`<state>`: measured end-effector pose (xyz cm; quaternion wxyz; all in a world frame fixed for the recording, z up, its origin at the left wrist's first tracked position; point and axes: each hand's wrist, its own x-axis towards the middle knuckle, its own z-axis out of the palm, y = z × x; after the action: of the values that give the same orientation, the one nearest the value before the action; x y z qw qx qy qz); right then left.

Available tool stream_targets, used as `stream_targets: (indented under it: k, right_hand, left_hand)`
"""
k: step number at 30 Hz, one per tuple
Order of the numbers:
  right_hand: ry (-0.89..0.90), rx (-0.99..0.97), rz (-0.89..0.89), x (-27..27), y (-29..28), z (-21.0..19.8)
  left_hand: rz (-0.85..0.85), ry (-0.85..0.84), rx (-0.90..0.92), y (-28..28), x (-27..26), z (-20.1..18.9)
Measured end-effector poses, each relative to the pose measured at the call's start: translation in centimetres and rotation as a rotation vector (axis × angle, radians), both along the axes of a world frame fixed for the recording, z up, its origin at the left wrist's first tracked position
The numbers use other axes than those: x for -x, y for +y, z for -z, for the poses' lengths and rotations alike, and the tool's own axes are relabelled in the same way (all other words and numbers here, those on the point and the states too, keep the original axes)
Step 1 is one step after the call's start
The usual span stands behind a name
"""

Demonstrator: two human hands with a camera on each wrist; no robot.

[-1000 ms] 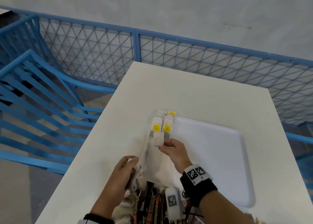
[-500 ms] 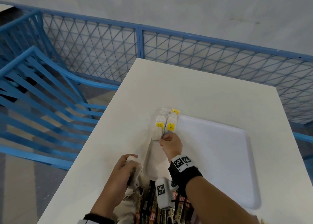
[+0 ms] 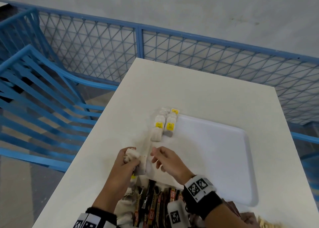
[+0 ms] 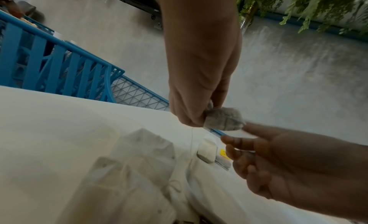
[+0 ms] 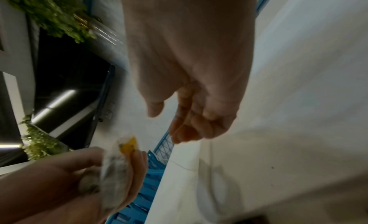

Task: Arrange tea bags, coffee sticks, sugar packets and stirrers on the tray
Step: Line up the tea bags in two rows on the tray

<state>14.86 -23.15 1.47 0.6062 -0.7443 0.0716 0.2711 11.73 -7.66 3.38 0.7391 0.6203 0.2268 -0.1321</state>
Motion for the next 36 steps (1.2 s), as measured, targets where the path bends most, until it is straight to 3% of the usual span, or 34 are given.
stream_targets:
  k: [5, 15, 20, 23, 32, 36]
  right_hand:
    - [0.009, -0.148, -0.142, 2.8, 0.1, -1.7]
    - [0.015, -0.222, 0.14, 3.5, -1.8, -1.5]
    - [-0.193, -0.012, 0.026, 3.9, -1.8, -1.4]
    - [-0.292, 0.017, 0.0, 4.3, -1.8, -1.3]
    - [-0.12, -0.219, 0.008, 3.8, -3.2, -0.3]
    - [-0.061, -0.246, 0.103, 2.7, -3.2, 0.1]
  left_hand:
    - [0.018, -0.076, 0.032, -0.7, 0.2, -0.6]
    - [-0.065, -0.109, 0.082, -1.0, 0.6, -1.1]
    - [0.075, -0.179, 0.025, -2.6, 1.5, -1.2]
    - [0.101, -0.209, -0.027, -3.1, 1.7, -1.4]
    - [0.052, -0.171, -0.117, -1.9, 1.3, -0.9]
    - [-0.01, -0.091, -0.047, -1.9, 1.2, -0.5]
